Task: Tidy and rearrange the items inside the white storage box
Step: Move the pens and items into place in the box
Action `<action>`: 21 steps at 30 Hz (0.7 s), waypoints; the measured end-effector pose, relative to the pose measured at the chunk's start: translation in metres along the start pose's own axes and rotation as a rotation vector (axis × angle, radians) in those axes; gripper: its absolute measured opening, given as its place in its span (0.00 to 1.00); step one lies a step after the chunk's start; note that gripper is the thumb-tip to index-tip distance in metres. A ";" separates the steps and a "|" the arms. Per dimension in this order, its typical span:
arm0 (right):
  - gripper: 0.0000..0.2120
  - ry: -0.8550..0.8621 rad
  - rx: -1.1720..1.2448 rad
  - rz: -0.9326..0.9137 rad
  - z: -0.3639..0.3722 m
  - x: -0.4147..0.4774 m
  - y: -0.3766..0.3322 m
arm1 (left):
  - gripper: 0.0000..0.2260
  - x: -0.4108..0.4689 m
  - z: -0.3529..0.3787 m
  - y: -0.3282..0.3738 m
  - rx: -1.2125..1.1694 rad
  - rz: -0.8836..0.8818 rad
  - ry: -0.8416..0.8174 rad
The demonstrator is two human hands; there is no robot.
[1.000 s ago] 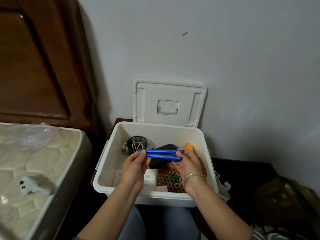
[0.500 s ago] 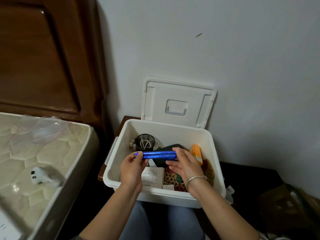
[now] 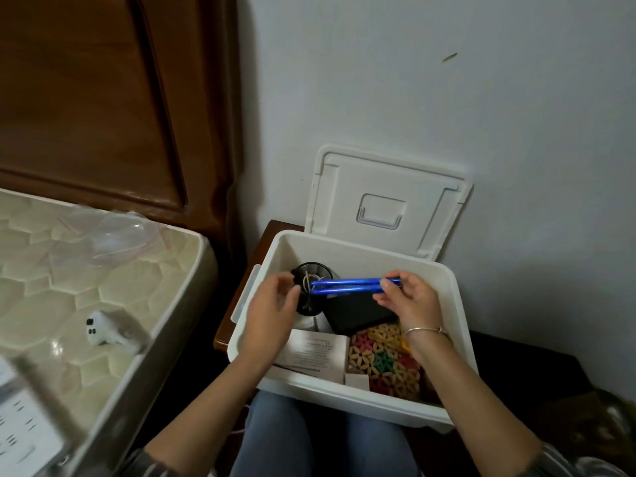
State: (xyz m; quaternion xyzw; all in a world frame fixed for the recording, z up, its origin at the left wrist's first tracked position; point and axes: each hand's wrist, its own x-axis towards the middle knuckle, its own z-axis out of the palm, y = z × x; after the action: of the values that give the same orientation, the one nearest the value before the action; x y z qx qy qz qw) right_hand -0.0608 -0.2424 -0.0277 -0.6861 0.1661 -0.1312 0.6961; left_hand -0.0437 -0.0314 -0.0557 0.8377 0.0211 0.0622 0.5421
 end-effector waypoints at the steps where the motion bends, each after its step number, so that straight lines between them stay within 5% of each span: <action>1: 0.07 0.021 -0.036 -0.037 -0.002 0.009 -0.002 | 0.09 0.008 -0.007 -0.003 0.112 0.109 0.058; 3: 0.09 0.033 -0.144 -0.125 -0.002 0.026 -0.004 | 0.14 0.028 -0.019 -0.012 0.347 0.242 0.140; 6: 0.09 -0.014 -0.302 -0.250 0.011 0.047 -0.007 | 0.20 0.049 -0.024 -0.031 0.567 0.141 0.066; 10: 0.06 -0.101 -0.436 -0.295 0.044 0.070 -0.001 | 0.21 0.052 -0.014 -0.048 0.475 0.008 -0.156; 21: 0.03 -0.170 -0.676 -0.158 0.094 0.103 0.031 | 0.21 0.056 -0.010 -0.057 0.498 0.043 -0.079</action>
State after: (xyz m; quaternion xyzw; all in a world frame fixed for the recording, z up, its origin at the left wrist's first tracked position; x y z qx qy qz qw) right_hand 0.0701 -0.1983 -0.0637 -0.8967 0.0882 -0.0648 0.4288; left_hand 0.0120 0.0071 -0.0994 0.9475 -0.0032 0.0336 0.3179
